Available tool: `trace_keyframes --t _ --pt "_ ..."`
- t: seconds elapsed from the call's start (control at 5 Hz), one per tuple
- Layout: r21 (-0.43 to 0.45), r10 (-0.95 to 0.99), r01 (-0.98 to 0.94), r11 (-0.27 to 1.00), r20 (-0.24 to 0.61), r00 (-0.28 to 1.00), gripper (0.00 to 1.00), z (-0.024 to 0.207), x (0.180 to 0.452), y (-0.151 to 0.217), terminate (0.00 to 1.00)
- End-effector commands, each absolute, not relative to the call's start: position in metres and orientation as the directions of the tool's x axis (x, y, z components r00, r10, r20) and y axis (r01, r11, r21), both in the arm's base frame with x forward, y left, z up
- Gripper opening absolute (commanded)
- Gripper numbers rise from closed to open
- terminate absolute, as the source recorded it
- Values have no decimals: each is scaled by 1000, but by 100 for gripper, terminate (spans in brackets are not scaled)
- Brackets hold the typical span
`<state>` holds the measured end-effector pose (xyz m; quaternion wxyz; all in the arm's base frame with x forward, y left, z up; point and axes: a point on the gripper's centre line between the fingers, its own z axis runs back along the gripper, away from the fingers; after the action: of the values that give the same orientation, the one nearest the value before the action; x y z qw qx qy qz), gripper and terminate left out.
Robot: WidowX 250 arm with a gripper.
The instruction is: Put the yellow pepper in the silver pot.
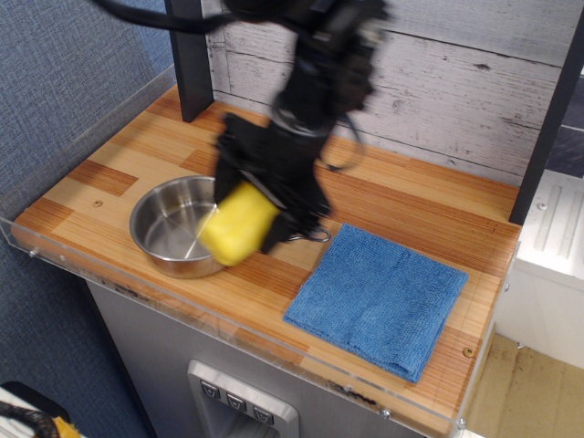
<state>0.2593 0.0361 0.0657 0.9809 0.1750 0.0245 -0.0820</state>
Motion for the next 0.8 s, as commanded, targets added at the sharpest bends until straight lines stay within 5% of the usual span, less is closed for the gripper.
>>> trace_keyframes --t 0.0,0.6 --pt "259 -77 63 964 44 996 0 88 261 74 0" --pt "131 -112 112 985 -2 994 0 29 267 82 0"
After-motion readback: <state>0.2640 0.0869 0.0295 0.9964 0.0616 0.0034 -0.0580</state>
